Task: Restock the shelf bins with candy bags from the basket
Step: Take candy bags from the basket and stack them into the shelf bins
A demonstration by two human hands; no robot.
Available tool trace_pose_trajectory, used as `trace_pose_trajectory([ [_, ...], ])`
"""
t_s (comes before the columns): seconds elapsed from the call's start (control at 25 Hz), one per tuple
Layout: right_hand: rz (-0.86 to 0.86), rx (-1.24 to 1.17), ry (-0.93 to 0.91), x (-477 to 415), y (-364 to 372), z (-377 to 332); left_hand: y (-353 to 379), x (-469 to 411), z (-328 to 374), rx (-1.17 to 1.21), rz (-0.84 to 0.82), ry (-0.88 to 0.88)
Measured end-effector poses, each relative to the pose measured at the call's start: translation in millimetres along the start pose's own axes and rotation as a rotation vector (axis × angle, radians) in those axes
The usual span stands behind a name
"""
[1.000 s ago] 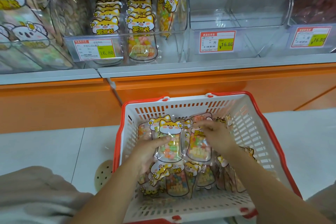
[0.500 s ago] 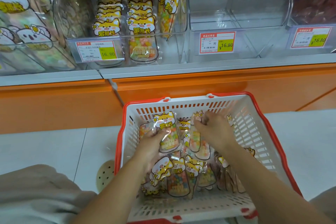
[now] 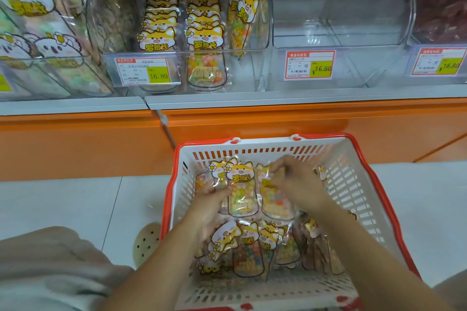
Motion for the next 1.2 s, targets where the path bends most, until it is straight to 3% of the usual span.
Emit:
trace_pose_trajectory([
  [0.08,0.095,-0.317,0.06,-8,-23,2,1,0,3,0.034,-0.025,0.016],
  [0.16,0.049,-0.496,0.134,-10,-20,5,4,1,4,0.103,-0.099,-0.008],
  [0.32,0.104,-0.316,0.245,9,25,8,5,-1,1,0.123,-0.181,-0.043],
  [0.44,0.154,-0.409,0.286,16,34,3,6,3,-4,0.13,-0.19,-0.039],
  [0.52,0.089,-0.438,0.379,18,29,-1,7,9,-4,0.145,-0.189,-0.046],
  [0.64,-0.062,-0.689,0.486,22,27,1,14,31,11,0.175,-0.221,-0.04],
  [0.88,0.059,-0.828,0.353,32,22,-14,20,68,30,-0.001,-0.306,0.054],
  [1.04,-0.081,-0.892,0.31,44,2,-46,13,72,58,-0.18,-0.287,0.112],
  [1.2,-0.205,-0.409,0.026,61,-35,-114,12,92,118,-0.378,-0.41,0.191],
])
Point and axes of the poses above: each hand's wrist, its own x-axis away from the middle knuckle, its own y-axis out of the palm, z = x × y, the point moved 1 cm from there along -x, towards the middle knuckle, and after that the axes turned 2 degrees about y, right-handed, at the moved point
